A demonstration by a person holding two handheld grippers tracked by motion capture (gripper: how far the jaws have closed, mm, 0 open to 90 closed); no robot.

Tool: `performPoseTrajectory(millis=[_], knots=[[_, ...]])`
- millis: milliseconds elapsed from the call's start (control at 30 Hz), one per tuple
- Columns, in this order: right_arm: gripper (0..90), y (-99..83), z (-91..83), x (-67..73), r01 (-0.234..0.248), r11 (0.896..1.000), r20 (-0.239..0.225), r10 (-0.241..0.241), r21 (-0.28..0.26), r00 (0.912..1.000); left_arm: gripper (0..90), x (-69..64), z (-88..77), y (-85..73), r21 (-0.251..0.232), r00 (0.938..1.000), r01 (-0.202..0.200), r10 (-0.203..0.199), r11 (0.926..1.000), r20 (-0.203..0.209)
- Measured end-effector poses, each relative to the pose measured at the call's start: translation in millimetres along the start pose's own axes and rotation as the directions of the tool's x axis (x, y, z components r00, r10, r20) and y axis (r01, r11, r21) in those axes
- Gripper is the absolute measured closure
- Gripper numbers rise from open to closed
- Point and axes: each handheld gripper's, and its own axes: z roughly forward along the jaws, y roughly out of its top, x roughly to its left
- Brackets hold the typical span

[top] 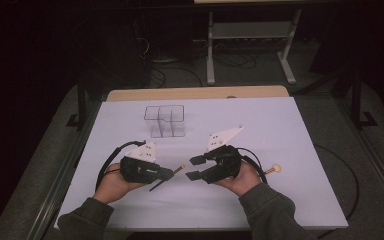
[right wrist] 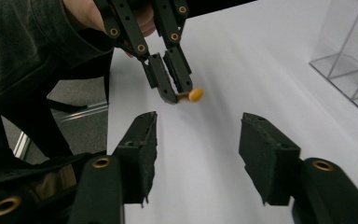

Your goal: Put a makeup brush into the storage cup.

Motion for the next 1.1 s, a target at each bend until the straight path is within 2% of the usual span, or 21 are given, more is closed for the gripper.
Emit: performPoseTrajectory(millis=[167,367,467,533,567,667,700,933,1000,1033,1067,1100], knots=[[56.9,1.2,5.3,0.6,0.009,1.0,-0.032,-0.008,0.009,0.9994,83.9,-2.9,4.4,3.8,0.004,0.9999,-0.014,0.014,0.9999,0.011],[66.1,0.8,7.3,-0.9,-0.011,1.0,-0.051,0.011,0.014,0.9986,84.0,-3.9,8.5,7.3,0.002,0.9994,-0.033,0.033,0.9995,0.014],[74.3,0.5,8.1,-2.2,-0.021,1.0,-0.074,0.022,0.015,0.997,83.9,-4.9,11.5,8.1,0.0,0.9992,-0.035,0.035,0.9994,0.017],[76.1,0.2,8.4,-2.4,-0.025,1.0,-0.08,0.026,0.011,0.9964,83.9,-4.9,12.4,9.1,0.008,0.9988,-0.044,0.044,0.999,0.02],[80.6,0.0,8.9,-3.3,-0.03,0.999,-0.082,0.031,0.016,0.9962,83.9,-5.5,13.4,9.2,0.003,0.999,-0.04,0.039,0.9992,0.02],[81.9,-0.4,8.6,-4.3,-0.041,0.999,-0.092,0.043,0.017,0.9949,83.9,-6.1,13.9,10.3,0.008,0.9984,-0.052,0.052,0.9986,0.022],[82.9,-1.0,8.1,-6.0,-0.05,0.999,-0.105,0.052,0.016,0.9931,84.0,-6.3,14.0,10.3,0.007,0.9984,-0.052,0.052,0.9986,0.022],[83.2,-0.2,7.8,-5.7,-0.058,0.998,-0.116,0.061,0.025,0.9914,83.6,-6.1,14.0,10.2,0.006,0.9981,-0.051,0.051,0.9987,0.036],[83.2,0.3,7.6,-5.2,-0.054,0.998,-0.117,0.058,0.032,0.9915,83.3,-7.1,15.3,10.2,0.005,0.998,-0.05,0.049,0.9988,0.039],[83.2,2.3,7.3,-4.0,-0.035,0.999,-0.112,0.039,0.041,0.993,82.3,-7.2,15.5,10.5,0.006,0.998,-0.048,0.048,0.9988,0.04],[83.2,2.3,7.3,-4.0,-0.035,0.999,-0.112,0.039,0.041,0.993,82.3,-7.1,15.7,10.6,0.008,0.998,-0.046,0.046,0.9989,0.044],[83.2,4.9,6.7,-2.2,-0.01,0.998,-0.099,0.016,0.058,0.995,80.2,-7.1,15.9,10.6,0.014,0.9978,-0.044,0.043,0.9989,0.049]])
